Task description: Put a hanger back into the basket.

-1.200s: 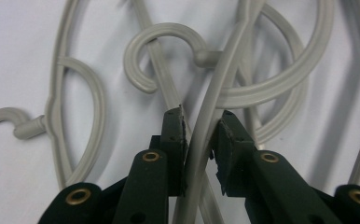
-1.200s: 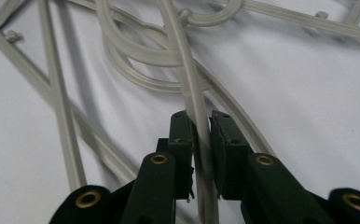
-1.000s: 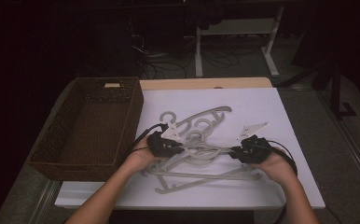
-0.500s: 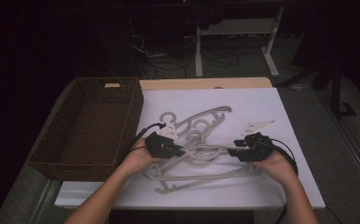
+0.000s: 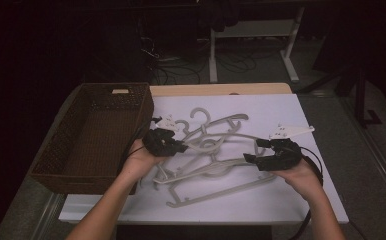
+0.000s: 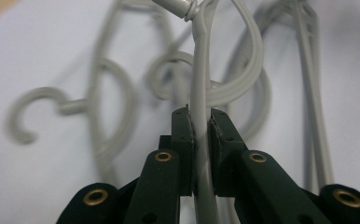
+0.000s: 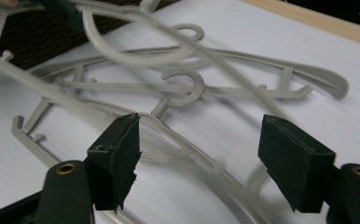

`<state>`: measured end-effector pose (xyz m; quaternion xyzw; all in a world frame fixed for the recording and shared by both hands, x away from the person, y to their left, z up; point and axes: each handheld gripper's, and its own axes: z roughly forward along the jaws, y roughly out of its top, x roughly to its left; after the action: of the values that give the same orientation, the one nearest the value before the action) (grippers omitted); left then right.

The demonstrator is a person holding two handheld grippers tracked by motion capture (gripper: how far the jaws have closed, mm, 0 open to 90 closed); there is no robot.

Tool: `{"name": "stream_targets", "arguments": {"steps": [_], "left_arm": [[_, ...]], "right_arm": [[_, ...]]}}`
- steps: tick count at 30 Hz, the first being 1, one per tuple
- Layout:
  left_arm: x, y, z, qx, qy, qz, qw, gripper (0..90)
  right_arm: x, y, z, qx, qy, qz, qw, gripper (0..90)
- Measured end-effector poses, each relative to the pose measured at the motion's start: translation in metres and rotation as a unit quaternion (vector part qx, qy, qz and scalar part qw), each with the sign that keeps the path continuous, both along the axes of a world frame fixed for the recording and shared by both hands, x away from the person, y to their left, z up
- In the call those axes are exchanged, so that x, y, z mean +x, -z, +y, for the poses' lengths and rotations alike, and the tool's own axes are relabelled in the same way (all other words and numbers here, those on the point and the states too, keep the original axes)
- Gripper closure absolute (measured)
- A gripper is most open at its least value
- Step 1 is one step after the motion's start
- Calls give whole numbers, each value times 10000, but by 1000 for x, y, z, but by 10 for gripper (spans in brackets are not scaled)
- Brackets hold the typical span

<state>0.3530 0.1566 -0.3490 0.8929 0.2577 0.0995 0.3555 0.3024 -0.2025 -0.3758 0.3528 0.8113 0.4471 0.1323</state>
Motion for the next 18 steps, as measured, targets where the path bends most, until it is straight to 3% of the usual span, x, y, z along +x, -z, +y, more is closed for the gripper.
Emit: {"name": "stream_targets", "arguments": {"steps": [4,11,18], "left_arm": [[5,-21,12,-25,-293,-62,9995,823],[11,-54,36,-29,-552,-128,9984,823],[15,-86,81,-56,-831,-358,9959,823]], "right_arm": [[-3,1,1,-22,-73,-6,10000,262],[-11,20,-3,-91,-56,157,9998,220],[-21,33,-8,22,186,171,9997,160]]}}
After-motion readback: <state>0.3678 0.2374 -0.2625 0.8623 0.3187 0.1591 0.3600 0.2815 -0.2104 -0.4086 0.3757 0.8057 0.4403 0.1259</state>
